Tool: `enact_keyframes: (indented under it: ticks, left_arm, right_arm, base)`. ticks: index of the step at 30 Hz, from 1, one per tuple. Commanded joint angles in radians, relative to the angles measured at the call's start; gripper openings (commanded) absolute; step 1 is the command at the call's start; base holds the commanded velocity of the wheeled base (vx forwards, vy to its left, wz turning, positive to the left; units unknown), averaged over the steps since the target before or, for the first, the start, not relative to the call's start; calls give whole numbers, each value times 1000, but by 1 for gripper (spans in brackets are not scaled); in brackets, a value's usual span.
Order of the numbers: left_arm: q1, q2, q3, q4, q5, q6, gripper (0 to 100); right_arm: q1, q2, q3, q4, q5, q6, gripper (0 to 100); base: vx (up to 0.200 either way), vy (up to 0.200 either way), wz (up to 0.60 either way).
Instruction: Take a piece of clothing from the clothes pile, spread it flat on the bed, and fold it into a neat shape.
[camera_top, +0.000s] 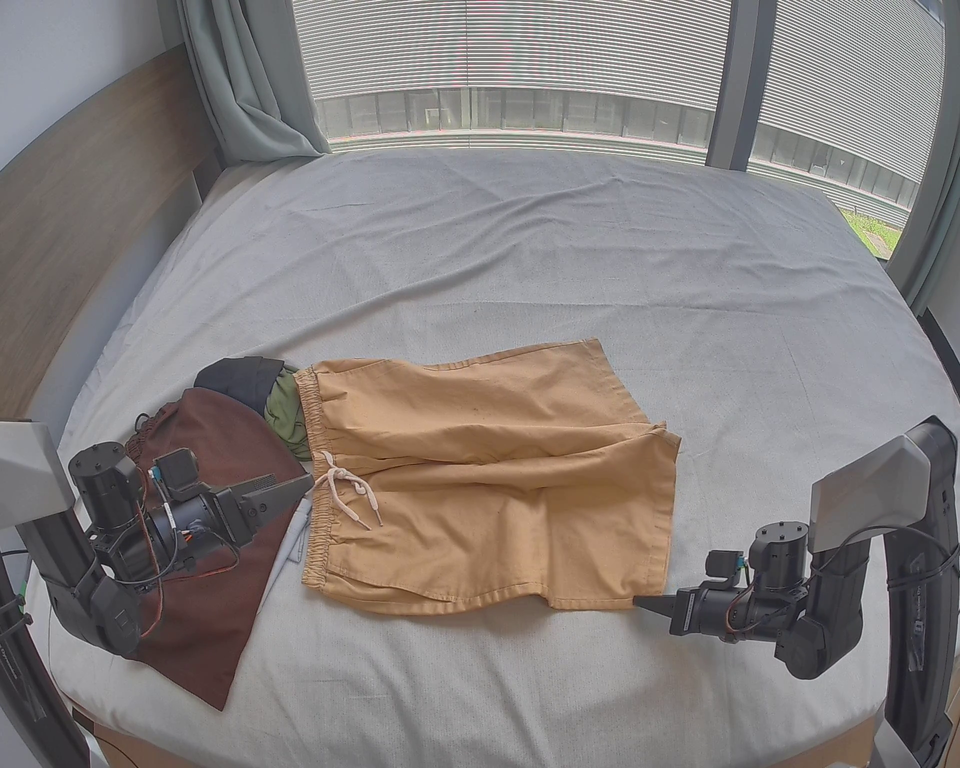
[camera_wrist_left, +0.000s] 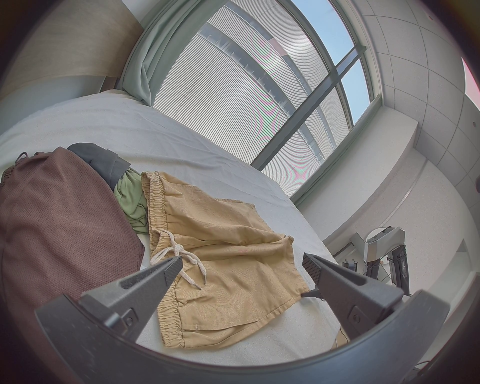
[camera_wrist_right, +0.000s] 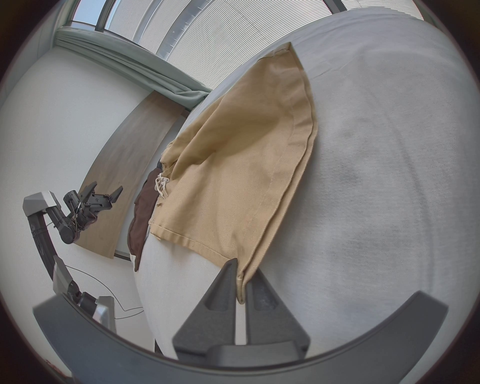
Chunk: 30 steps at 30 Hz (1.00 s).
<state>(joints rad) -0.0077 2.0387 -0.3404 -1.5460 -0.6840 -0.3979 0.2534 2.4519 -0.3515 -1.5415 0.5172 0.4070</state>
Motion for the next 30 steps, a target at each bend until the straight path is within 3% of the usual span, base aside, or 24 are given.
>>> enact_keyframes:
  ticks: [1,8,30]
  left_arm:
    - [2,3,0,0,0,1,100]
    - [5,37,-2,0,3,2,100]
    - [14,173,4,0,0,21,100]
  right_arm:
    - [-45,-24,42,1,0,-34,0]
    - [-102,-22,52,1,1,-74,0]
    - [-91,-10,42,0,1,-77,0]
  base:
    - [0,0,0]
    - [0,0,0]
    - [0,0,0]
